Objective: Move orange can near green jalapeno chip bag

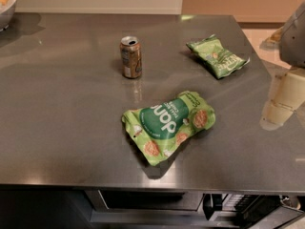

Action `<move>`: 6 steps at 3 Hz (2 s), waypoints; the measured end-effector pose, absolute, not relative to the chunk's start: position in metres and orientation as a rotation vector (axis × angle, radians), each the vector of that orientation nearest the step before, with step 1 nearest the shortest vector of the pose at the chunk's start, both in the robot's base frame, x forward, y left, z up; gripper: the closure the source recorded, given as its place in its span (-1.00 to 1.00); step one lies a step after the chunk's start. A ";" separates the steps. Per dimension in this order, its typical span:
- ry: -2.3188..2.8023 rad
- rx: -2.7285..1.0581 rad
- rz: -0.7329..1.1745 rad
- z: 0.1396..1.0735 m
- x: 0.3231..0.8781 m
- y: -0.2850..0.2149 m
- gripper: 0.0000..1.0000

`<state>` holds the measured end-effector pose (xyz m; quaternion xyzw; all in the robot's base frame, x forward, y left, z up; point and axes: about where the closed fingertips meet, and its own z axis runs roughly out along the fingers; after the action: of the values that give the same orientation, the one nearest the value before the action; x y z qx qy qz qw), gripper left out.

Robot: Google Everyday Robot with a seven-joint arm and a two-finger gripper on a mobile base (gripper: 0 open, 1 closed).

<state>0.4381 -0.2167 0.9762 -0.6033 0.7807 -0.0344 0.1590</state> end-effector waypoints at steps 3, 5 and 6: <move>2.229 -1.695 -0.025 0.968 0.488 -0.196 -1.00; 2.150 -1.591 0.086 0.959 0.564 -0.154 -1.00; 2.108 -1.531 0.172 0.953 0.601 -0.124 -1.00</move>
Offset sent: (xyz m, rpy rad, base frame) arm 0.0389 0.0142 -0.0091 0.0175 0.0554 -0.0020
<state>0.6010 -0.1245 0.9526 -0.5660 0.7790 0.0636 0.2623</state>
